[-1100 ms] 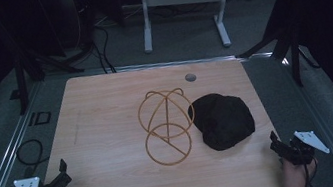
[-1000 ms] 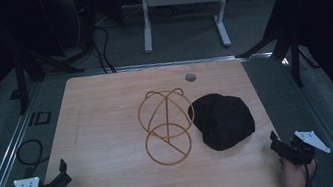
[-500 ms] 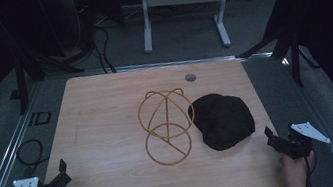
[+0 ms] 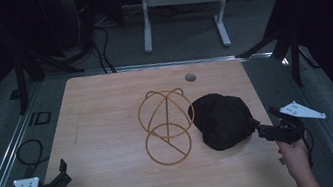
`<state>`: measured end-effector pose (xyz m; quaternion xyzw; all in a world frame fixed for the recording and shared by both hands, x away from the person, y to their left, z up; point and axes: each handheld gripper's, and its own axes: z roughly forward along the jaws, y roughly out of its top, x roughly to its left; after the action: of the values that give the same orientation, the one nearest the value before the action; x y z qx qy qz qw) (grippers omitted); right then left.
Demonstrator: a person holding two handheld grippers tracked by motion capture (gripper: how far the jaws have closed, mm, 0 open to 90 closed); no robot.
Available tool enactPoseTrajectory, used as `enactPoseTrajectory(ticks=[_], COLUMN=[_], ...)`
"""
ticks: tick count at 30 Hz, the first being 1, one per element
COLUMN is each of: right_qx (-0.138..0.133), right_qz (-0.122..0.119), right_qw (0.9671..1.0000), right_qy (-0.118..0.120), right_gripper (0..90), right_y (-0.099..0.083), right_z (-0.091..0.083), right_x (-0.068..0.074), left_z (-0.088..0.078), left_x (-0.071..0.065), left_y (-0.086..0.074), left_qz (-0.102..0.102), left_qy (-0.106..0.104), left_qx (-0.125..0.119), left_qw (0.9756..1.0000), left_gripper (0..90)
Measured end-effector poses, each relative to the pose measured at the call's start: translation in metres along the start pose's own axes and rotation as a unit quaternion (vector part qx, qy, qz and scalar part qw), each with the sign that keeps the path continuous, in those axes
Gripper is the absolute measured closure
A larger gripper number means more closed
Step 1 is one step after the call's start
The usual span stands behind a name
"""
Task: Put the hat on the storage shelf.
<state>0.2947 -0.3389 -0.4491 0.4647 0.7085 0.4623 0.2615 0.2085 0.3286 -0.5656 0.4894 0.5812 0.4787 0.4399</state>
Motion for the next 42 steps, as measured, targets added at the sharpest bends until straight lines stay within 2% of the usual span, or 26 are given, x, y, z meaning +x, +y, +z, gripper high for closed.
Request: enactPoseTrajectory(ticks=[4,5,6,7,9,10,13,18,26,27,28,31,36,37,38,39,40,42], right_qx=[0.018,0.022,0.029,0.029,0.043,0.043,0.060,0.073,0.111,0.125,0.125,0.135,0.138,0.137,0.132,0.132,0.122,0.119], right_qz=[-0.018,-0.027,-0.048,-0.048,-0.071,-0.071,-0.092,-0.097,-0.094,-0.096,-0.096,-0.104,-0.113,-0.112,-0.112,-0.112,-0.098,-0.097], right_qw=[0.9981,0.9972,0.9953,0.9953,0.9936,0.9936,0.9911,0.9899,0.9869,0.9855,0.9855,0.9836,0.9825,0.9834,0.9843,0.9843,0.9871,0.9877], right_qy=[0.056,0.066,0.079,0.079,0.077,0.077,0.075,0.073,0.068,0.063,0.063,0.059,0.052,0.043,0.033,0.033,0.032,0.028], right_gripper=[12.6,12.2,11.6,11.6,12.9,12.9,14.9,15.9,35.3,42.9,42.9,51.5,71.3,80.1,84.4,84.4,87.6,87.9], right_y=[0.009,0.010,0.010,0.010,0.008,0.008,0.006,0.003,-0.006,-0.009,-0.009,-0.012,-0.016,-0.018,-0.019,-0.019,-0.020,-0.020], right_z=[0.012,0.015,0.022,0.022,0.034,0.034,0.048,0.060,0.071,0.074,0.074,0.077,0.080,0.081,0.081,0.081,0.081,0.081], right_x=[0.006,0.007,0.008,0.008,0.007,0.007,0.002,-0.001,0.001,0.002,0.002,0.004,0.004,0.004,0.005,0.005,0.004,0.004], left_z=[0.000,0.000,0.000,0.000,0.000,0.000,0.000,0.000,0.000,0.000,0.000,0.000,0.000,0.000,0.000,0.000,0.000,0.000], left_x=[0.000,0.000,0.000,0.000,0.000,0.000,0.000,0.000,0.000,0.000,0.000,0.000,0.000,0.000,0.000,0.000,0.000,0.000], left_y=[0.000,0.000,0.000,0.000,0.000,0.000,0.000,0.000,0.000,0.000,0.000,0.000,0.000,0.000,0.000,0.000,0.000,0.000], left_qz=[-0.001,-0.001,-0.001,-0.001,-0.001,0.000,0.000,0.000,0.001,0.001,0.002,0.002,0.004,0.004,0.004,0.004,0.004,0.004], left_qy=[-0.001,-0.001,-0.001,-0.001,-0.002,-0.003,-0.004,-0.005,-0.005,-0.005,-0.005,-0.006,-0.006,-0.006,-0.006,-0.006,-0.005,-0.006], left_qx=[0.000,0.000,0.001,0.000,0.000,0.000,0.001,0.002,0.002,0.002,0.003,0.003,0.005,0.005,0.004,0.004,0.003,0.004], left_qw=[1.0000,1.0000,1.0000,1.0000,1.0000,1.0000,1.0000,1.0000,1.0000,1.0000,1.0000,1.0000,1.0000,1.0000,1.0000,1.0000,1.0000,1.0000], left_gripper=[0.5,0.5,0.5,0.5,0.5,0.5,0.5,0.5,0.5,0.5,0.5,0.5,0.5,0.5,0.5,0.5,0.5,0.5])
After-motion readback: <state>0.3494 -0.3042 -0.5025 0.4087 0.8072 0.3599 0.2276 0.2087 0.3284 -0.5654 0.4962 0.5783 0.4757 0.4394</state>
